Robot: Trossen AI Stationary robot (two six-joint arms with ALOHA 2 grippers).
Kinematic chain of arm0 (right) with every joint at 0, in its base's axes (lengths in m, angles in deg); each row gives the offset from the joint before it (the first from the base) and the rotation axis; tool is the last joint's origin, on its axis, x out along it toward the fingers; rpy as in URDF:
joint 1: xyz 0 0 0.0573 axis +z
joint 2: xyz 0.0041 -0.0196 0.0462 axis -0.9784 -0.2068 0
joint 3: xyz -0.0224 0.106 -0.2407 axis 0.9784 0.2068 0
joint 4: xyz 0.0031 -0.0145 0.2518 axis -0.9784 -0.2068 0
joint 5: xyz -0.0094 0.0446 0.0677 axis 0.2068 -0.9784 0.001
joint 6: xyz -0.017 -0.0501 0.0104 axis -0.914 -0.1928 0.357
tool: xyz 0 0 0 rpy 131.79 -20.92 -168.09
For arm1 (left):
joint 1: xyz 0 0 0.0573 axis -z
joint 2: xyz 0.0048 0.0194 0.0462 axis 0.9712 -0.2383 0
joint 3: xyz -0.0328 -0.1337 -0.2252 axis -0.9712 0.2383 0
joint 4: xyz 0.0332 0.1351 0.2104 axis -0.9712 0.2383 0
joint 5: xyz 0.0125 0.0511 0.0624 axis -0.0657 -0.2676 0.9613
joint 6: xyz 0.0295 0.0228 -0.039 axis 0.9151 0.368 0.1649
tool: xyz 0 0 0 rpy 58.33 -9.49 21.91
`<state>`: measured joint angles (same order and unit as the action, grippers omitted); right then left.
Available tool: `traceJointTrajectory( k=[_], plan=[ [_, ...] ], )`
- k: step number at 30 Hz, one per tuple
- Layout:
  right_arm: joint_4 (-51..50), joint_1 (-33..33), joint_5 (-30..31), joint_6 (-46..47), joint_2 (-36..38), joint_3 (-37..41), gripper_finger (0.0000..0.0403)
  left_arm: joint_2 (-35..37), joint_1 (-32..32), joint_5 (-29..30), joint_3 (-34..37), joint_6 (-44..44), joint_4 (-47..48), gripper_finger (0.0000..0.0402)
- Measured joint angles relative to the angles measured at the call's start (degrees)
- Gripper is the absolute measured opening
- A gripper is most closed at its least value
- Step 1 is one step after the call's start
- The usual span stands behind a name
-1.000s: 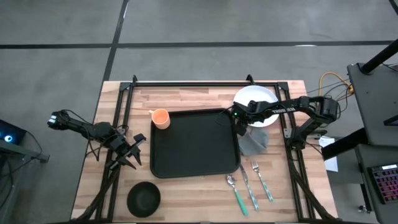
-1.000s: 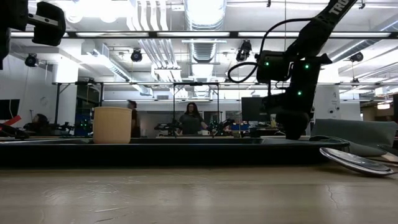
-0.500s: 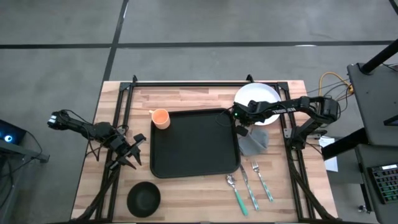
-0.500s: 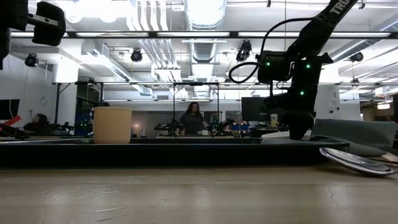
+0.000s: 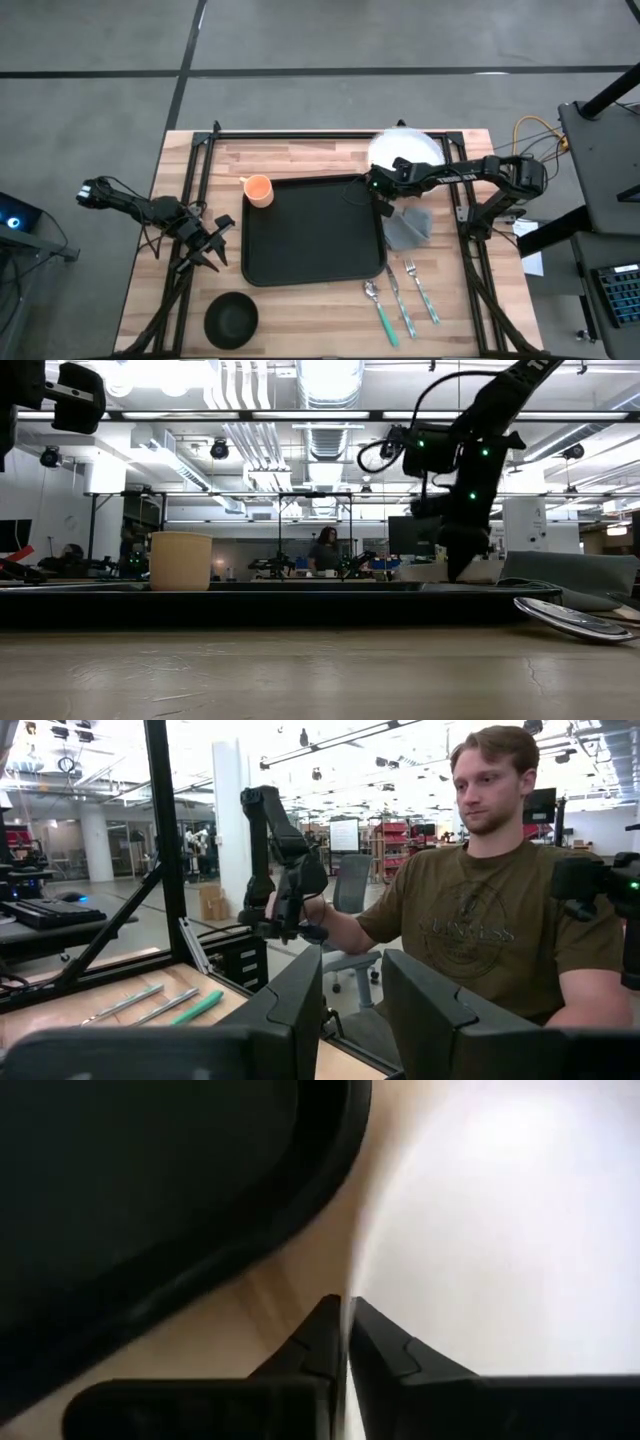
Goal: Set up tray
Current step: Put the white plate on the black tray to the bottom right of the light orange mug
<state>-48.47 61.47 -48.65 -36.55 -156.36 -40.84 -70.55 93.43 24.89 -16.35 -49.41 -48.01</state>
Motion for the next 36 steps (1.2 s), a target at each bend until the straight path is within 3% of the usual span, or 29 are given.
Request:
traceJointTrajectory(
  k=[14, 25, 36],
  plan=[
    [0.04, 10.60, 0.59, -10.34, -0.29, -6.98, 0.0008, 0.02, 0.00, 0.00, 0.00, 0.02, -0.01, 0.0089],
    [1.66, 15.89, -0.15, -21.53, -2.19, -7.10, 0.0008, 0.02, 0.01, 0.00, 0.00, 0.02, 0.00, 0.0089],
    [10.61, 17.04, -13.16, -33.33, -6.24, -7.34, 0.0008, -0.25, 0.00, 0.01, -0.04, 0.01, -0.03, 0.0089]
  ],
)
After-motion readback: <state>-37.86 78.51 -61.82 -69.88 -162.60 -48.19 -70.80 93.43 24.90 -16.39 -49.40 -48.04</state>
